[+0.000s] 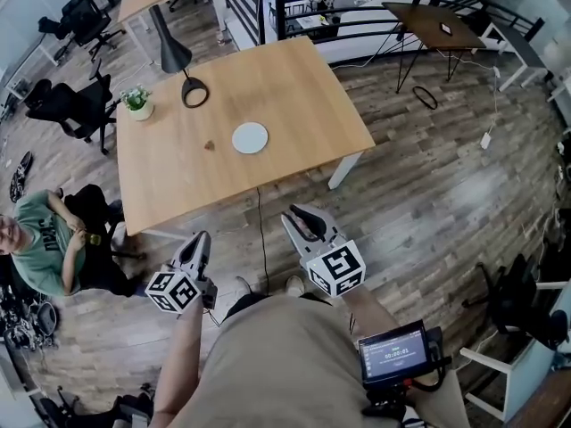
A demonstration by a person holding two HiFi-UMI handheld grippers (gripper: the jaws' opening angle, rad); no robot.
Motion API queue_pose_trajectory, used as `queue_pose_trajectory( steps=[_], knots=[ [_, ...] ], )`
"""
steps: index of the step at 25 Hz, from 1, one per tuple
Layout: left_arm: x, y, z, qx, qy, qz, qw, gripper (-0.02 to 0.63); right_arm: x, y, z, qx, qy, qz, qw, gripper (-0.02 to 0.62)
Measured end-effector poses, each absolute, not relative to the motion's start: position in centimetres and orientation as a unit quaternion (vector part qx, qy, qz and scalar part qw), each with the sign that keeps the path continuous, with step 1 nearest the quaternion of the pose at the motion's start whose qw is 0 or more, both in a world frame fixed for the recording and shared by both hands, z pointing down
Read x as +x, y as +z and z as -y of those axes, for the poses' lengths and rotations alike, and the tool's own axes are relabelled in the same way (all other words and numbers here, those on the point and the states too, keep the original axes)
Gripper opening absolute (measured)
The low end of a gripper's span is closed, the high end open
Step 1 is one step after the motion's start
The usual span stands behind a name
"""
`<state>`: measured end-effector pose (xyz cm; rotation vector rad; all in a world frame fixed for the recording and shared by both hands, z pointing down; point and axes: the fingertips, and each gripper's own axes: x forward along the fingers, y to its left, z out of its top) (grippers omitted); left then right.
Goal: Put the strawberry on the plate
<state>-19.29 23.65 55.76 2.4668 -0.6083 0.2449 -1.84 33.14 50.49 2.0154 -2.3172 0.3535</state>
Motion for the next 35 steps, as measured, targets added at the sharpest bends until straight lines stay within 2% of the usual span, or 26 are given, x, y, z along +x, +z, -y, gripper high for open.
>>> queue_pose_trajectory(
  steps=[14, 26, 35],
  knots=[
    [-14.2, 57.0, -28.6, 0.92, 0.092, 0.244, 0.292, 0.005, 3.6, 51.9, -37.9, 0.645, 0.123, 0.754, 0.016, 0.063],
    [-18.4, 57.9, -27.0, 0.902, 0.09, 0.288, 0.308, 0.005, 1.2, 54.3, -34.7, 0.614, 0.143, 0.776, 0.03, 0.063],
    [-17.5, 58.4, -21.1, 0.902, 0.093, 0.287, 0.308, 0.005, 1.9, 54.0, -29.3, 0.613, 0.141, 0.777, 0.035, 0.063]
  ],
)
